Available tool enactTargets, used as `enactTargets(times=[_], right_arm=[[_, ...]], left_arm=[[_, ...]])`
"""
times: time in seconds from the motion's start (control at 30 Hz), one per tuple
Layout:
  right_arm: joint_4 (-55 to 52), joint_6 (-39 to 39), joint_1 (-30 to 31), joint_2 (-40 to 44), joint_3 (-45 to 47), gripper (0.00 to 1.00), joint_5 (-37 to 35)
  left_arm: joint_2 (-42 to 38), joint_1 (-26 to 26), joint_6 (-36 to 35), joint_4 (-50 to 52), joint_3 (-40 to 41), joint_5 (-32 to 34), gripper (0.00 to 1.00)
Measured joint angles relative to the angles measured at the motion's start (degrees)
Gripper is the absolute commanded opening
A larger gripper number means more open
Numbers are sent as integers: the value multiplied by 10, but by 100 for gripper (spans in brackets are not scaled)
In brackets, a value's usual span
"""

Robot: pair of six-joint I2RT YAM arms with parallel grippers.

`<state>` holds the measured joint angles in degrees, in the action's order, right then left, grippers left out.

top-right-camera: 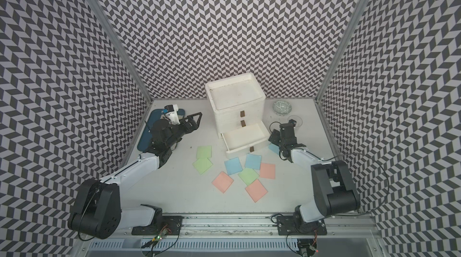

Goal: Please put the sticky notes in the drawer by color
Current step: Open the drawer in the storage box, then pick up the sticky notes from the center of the board.

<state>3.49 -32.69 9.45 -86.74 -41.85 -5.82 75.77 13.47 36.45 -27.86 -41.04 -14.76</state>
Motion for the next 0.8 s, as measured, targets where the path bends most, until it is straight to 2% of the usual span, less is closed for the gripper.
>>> enactTargets(times=[0.2,0.47,0.8], right_arm=[[41,-54,-4,9,31,80,0],[40,-74,-29,69,71,81,-9],[30,-75,-53,-52,25,81,37]], left_arm=[[0,0,-12,6,0,5,100],[0,0,-21,9,-3,0,100],[2,0,-26,8,-3,-18,100]])
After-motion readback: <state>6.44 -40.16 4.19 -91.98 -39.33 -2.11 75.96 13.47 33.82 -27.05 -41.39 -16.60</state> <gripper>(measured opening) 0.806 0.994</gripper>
